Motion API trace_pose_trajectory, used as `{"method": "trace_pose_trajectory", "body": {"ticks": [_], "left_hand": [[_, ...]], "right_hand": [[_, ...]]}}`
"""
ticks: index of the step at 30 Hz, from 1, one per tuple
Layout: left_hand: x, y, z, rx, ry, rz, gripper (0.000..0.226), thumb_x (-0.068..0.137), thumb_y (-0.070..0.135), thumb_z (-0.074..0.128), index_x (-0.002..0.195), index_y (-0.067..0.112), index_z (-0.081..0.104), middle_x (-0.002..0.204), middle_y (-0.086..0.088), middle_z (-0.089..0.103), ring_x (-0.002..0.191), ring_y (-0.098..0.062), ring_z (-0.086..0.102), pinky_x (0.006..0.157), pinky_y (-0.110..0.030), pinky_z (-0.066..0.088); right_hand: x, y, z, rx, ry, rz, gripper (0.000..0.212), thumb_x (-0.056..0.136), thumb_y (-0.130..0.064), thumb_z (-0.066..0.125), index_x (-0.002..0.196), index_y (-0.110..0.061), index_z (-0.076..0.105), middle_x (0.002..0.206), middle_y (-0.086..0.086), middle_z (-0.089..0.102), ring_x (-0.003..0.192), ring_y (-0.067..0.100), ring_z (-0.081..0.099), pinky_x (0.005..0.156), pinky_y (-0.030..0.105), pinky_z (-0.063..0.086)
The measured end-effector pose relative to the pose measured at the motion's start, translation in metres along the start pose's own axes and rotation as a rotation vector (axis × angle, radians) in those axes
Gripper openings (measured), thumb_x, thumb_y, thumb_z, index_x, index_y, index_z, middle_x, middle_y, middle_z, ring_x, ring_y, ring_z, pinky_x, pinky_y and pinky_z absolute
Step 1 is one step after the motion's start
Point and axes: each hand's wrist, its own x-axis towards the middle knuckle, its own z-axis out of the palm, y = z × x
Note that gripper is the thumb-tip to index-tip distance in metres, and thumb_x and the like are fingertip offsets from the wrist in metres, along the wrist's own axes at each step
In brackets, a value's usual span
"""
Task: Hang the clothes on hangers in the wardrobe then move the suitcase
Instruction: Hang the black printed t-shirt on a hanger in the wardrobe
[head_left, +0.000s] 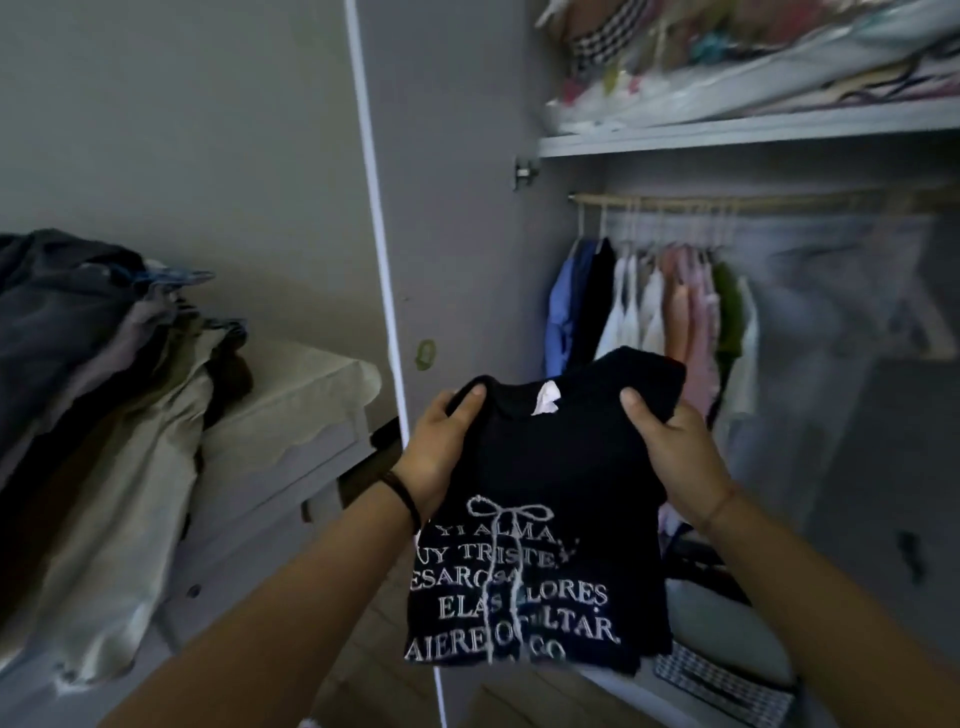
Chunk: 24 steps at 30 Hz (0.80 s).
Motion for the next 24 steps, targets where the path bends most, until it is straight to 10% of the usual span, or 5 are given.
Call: {"method": "trace_pose_trajectory", "body": {"ticks": [11,17,24], "left_hand": [[0.064,-0.03,0.09,0.109,-0.199,-0.051,0.036,0.089,0.03,0.061,0.113,0.004,0.066,0.109,-0.009,0.071,0.102,-0.025,0.067,0.086,-0.031,0.053],[0.101,-0.045,0.14,0.252,-0.166,-0.014,0.024,0.088,0.021,0.064,0.096,-0.001,0.07,0.069,-0.002,0.07,0.052,-0.005,0.064,0.045,-0.011,0.044],[0.147,-0.08,0.165,0.643,-0.037,0.08,0.017,0.087,0.015,0.066,0.071,0.01,0.067,0.062,0.003,0.061,0.049,0.0,0.054,0.045,-0.007,0.041]], "right_hand": [[0.043,0.004,-0.101,0.139,0.191,0.084,0.01,0.085,-0.025,0.067,0.09,-0.016,0.07,0.074,-0.007,0.074,0.071,0.007,0.071,0.057,0.016,0.053],[0.087,0.014,-0.159,0.151,0.227,0.101,0.023,0.083,-0.025,0.07,0.101,-0.011,0.07,0.09,0.004,0.075,0.081,0.016,0.072,0.064,0.023,0.056],[0.123,0.029,-0.205,0.224,0.277,0.106,0.025,0.082,-0.032,0.069,0.1,-0.015,0.07,0.098,0.007,0.073,0.093,0.024,0.069,0.083,0.035,0.055]]}}
